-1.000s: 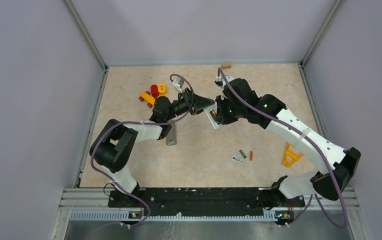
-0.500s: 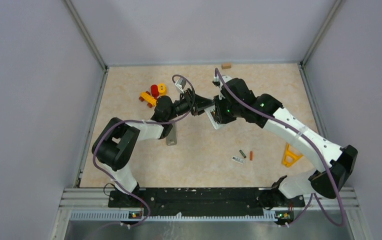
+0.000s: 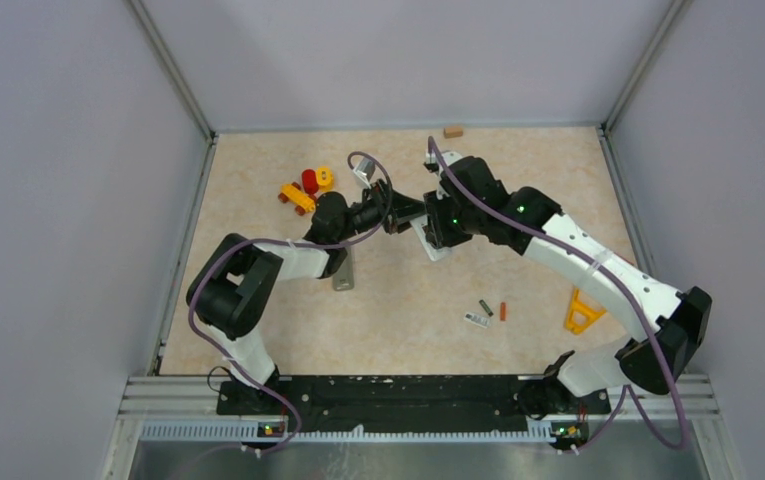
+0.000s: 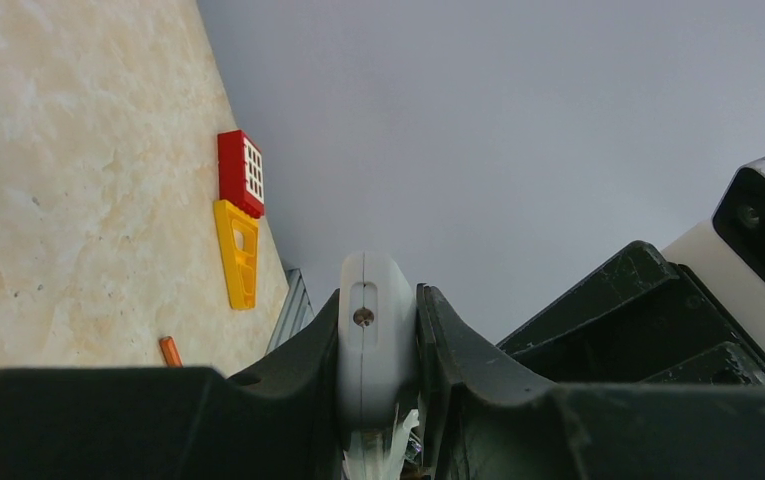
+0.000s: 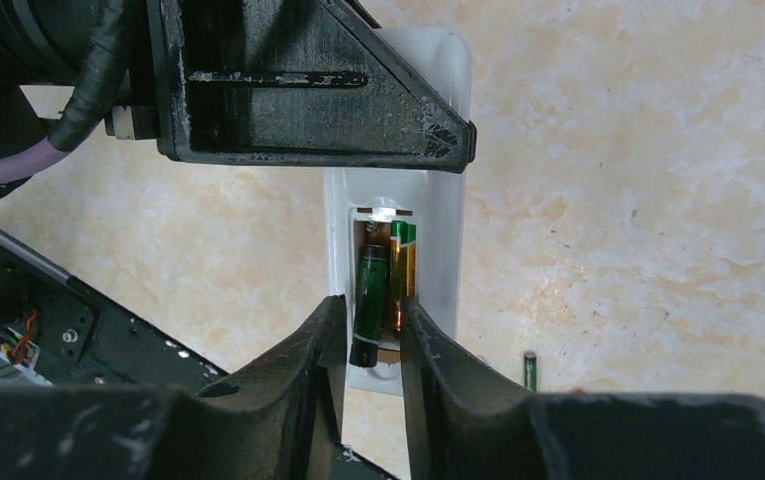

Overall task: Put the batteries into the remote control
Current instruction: Load the battery into the remote control.

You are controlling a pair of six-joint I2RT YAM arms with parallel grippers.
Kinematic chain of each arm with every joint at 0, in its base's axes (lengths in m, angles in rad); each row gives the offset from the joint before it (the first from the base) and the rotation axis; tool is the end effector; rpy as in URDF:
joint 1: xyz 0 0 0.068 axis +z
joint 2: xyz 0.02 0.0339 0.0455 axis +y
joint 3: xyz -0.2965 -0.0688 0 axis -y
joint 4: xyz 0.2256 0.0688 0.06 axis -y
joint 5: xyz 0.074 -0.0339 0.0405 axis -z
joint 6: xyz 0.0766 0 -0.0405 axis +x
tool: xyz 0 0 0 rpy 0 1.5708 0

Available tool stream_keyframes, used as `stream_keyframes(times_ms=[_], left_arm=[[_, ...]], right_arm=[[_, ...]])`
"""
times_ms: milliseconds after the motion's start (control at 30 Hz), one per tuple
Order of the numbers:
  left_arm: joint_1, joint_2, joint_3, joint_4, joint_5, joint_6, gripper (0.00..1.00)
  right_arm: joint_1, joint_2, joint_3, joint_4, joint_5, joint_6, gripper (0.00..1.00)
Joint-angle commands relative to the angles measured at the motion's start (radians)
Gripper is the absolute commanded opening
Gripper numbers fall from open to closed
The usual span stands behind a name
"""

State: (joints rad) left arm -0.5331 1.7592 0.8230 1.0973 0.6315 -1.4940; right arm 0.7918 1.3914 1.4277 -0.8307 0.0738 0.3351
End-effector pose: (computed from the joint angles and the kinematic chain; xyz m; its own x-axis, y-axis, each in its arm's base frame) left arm 0.3143 -0.2380 0.2804 -0.8988 -0.4041 -0.1701 0.2077 -0.0507 -0.9769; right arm 0.2118 0.2065 0.3661 -0.6948 -0.2370 -0.6790 -0.4711 0.8634 0.1808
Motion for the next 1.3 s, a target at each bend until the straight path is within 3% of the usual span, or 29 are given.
stream_keyframes(times_ms=[0,200,367,667,900,1067,1267], left_arm=[[-0.005,-0.001,0.034,0.065,0.005,-0.008,0.0],[-0.005,0.0,0.031,0.069,0.004,-0.009,0.0],[-0.004,0.0,0.035,0.076,0.003,-0.061,0.0],[-0.005,-0.047,0.039,0.087,0.021,-0.386,0.0],[-0.004,-0.065,0.066,0.121,0.012,-0.621,0.0],[-0.004,-0.103,0.091,0.063,-0.013,-0.607,0.0],[-0.006,-0.11,0.104,0.047,-0.012,-0.571,0.0]], right_arm=[[0.009,-0.011,0.014,0.012,0.02,0.013,0.29],[0.007,-0.039,0.016,0.019,0.036,0.057,0.37],[0.007,-0.16,-0.063,0.129,0.045,0.151,0.64],[0.005,-0.442,-0.319,0.403,0.051,0.362,0.8],[0.004,-0.545,-0.441,0.581,0.059,0.489,0.81],[0.005,-0.561,-0.477,0.602,0.086,0.567,0.82],[0.005,-0.598,-0.567,0.742,0.084,0.645,0.82]])
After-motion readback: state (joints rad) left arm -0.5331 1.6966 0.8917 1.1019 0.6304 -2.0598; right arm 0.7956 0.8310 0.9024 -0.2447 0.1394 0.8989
